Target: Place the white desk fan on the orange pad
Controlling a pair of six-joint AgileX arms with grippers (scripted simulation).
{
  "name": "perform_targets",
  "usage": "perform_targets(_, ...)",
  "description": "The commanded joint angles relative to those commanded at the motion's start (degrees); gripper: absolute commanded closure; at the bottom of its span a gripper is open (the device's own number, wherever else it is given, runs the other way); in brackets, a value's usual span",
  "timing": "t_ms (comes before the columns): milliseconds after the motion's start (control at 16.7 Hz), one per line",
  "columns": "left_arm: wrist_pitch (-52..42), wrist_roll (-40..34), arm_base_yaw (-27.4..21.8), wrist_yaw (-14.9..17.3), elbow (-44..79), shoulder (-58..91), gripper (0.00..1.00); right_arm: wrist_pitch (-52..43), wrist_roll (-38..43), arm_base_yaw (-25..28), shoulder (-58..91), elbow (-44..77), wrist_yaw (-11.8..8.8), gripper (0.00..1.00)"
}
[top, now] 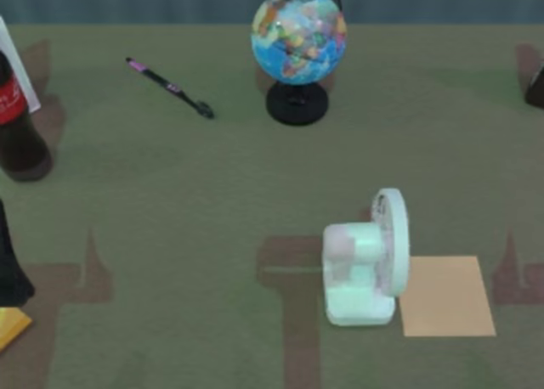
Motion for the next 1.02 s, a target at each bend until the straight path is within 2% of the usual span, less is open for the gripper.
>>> perform_targets(240, 0.0, 0.0, 0.0, 0.0, 0.0, 0.0, 0.0, -1.7, 0.6, 0.8, 1.8, 1.6, 0.0, 0.0)
perform_targets(420, 0.0, 0.0, 0.0, 0.0, 0.0, 0.0, 0.0, -8.1, 3.0, 3.6, 9.0, 8.5, 0.0, 0.0)
perform_targets(660, 0.0, 0.0, 0.0, 0.0, 0.0, 0.0, 0.0, -21.2, 8.6, 9.3, 26.4, 24.4, 0.1, 0.0)
perform_targets(1020, 0.0, 0.0, 0.0, 0.0, 0.0, 0.0, 0.0, -44.6, 19.6, 20.1, 60.6, 55.0, 0.1, 0.0)
